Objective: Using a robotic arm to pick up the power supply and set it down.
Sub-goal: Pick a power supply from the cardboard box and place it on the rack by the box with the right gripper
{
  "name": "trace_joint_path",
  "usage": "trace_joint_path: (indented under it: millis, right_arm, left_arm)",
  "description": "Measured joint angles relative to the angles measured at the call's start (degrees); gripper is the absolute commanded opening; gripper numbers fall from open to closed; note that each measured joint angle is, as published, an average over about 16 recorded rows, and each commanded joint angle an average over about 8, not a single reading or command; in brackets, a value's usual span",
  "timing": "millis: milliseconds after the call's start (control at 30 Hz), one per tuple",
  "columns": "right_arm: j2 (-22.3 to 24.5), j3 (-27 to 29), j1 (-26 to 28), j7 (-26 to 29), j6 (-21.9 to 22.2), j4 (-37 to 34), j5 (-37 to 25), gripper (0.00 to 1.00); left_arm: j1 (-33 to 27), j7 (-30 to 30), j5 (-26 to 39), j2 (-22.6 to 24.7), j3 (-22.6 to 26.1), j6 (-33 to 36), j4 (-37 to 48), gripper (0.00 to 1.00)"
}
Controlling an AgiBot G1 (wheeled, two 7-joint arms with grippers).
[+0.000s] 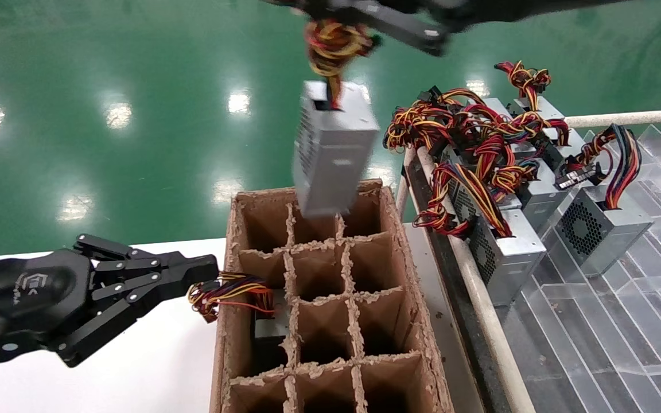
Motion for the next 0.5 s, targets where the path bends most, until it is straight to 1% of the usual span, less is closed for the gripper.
trace_joint_path:
  millis: [133,267,400,500]
  right_arm:
    - [5.97,-0.65,1.93,8.39,-0.84,9.21,-1.7,0.0]
    - [11.36,-0.87,3.55,15.51,-2.52,16.0,-2.32,0.0]
    - [16.06,-1.05,5.15,20.81,-5.09,20.15,-2.07,0.0]
    - [19.37,-1.45,6.3,23.28,-7.31,21.44,-1.13,0.0]
  left_arm:
    - [0.0,0.0,0.0,0.0,0.0,0.0,0.0,0.0]
    - [0.0,0.0,0.0,0.0,0.0,0.0,0.0,0.0]
    - [0.0,0.0,0.0,0.0,0.0,0.0,0.0,0.0]
    - [0.0,0.0,0.0,0.0,0.0,0.0,0.0,0.0]
